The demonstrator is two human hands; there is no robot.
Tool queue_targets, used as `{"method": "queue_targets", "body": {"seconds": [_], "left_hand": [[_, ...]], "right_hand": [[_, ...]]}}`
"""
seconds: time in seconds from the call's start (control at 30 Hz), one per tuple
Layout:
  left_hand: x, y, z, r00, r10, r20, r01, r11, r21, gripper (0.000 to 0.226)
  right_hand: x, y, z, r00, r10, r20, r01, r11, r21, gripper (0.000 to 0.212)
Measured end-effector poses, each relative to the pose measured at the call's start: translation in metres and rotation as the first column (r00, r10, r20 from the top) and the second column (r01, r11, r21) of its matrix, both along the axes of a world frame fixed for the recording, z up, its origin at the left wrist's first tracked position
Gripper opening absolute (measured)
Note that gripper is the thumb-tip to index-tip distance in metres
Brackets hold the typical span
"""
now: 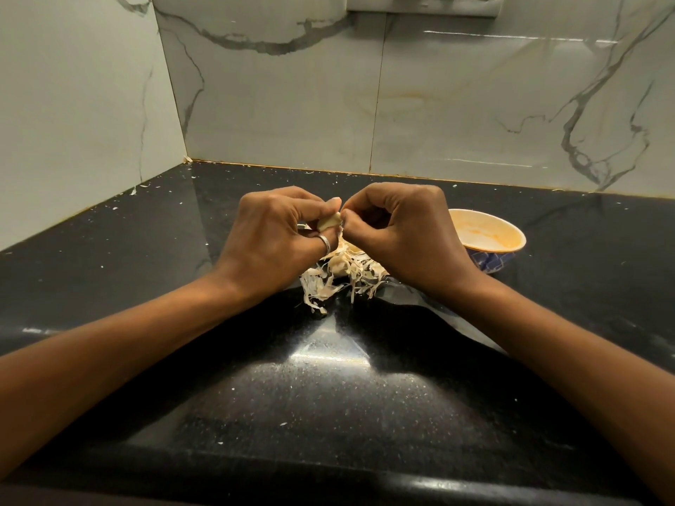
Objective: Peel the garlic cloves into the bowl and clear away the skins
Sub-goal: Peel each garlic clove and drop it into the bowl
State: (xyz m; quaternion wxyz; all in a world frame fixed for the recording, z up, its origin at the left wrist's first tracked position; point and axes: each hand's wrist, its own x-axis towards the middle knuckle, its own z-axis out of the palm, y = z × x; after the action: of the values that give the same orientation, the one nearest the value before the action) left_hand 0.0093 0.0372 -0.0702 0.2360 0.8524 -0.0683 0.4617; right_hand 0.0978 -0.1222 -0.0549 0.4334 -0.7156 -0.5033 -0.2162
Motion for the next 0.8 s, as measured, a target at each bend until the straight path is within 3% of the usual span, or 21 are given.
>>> {"method": "queue_targets", "body": {"seconds": [0.2, 0.3, 0.53, 0.8], "left_hand": [[0.0, -0.001, 0.001, 1.0, -0.001, -0.02, 0.001, 1.0, 0.007, 0.024], [-0.001, -0.004, 0.002, 1.0, -0.012, -0.019, 0.012, 1.0, -0.011, 0.025], [-0.004, -0.008, 0.005, 0.993, -0.076, -0.092, 0.061, 0.986, -0.156, 0.04], [-0.006, -0.008, 0.007, 0.985, -0.145, -0.098, 0.121, 0.968, -0.218, 0.051]], "right_hand": [[0.002, 0.003, 0.001, 0.99, -0.078, 0.117, 0.082, 0.996, -0.034, 0.008], [0.004, 0.001, 0.003, 0.992, -0.074, 0.102, 0.079, 0.996, -0.044, 0.006], [0.004, -0.001, 0.005, 0.987, -0.048, -0.154, 0.044, 0.998, -0.034, 0.009], [-0.001, -0.007, 0.014, 0.869, 0.104, -0.484, -0.087, 0.995, 0.057, 0.014]]}}
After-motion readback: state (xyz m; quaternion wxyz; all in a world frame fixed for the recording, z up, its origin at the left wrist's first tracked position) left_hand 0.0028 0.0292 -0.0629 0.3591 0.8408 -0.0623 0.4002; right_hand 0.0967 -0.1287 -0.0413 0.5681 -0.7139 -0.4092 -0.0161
